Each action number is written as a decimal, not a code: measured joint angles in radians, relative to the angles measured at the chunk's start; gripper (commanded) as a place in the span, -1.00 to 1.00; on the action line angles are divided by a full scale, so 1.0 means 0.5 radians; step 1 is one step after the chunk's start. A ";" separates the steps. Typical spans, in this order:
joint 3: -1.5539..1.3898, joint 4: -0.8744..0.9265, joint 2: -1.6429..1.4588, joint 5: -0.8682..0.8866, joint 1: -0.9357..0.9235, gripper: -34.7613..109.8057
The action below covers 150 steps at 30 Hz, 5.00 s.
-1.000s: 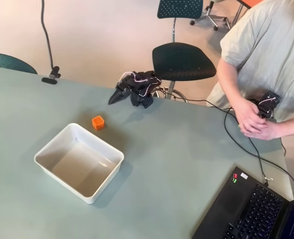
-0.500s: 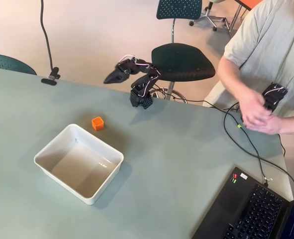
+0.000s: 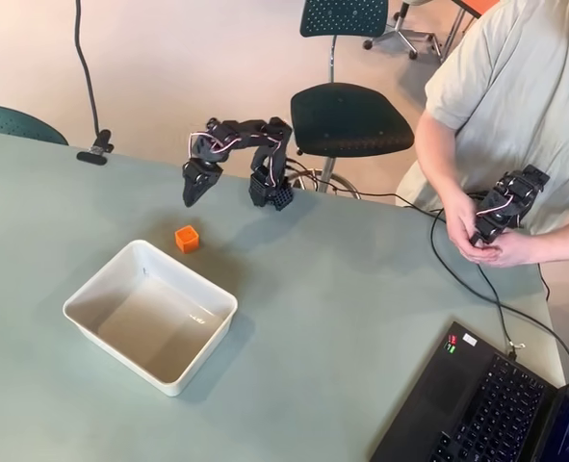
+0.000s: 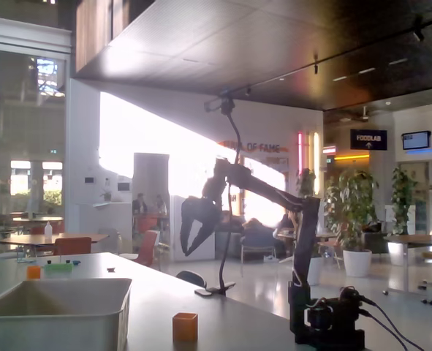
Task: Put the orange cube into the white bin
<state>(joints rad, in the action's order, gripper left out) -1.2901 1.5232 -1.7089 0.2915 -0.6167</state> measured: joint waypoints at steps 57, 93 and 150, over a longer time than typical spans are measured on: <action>0.098 0.285 1.058 -0.043 -0.021 0.32; 0.098 0.126 1.436 -0.043 -0.021 0.32; 0.098 -0.043 1.436 -0.064 -0.156 -0.09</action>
<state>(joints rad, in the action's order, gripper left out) -1.2410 1.5018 -0.9910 0.2592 -0.6949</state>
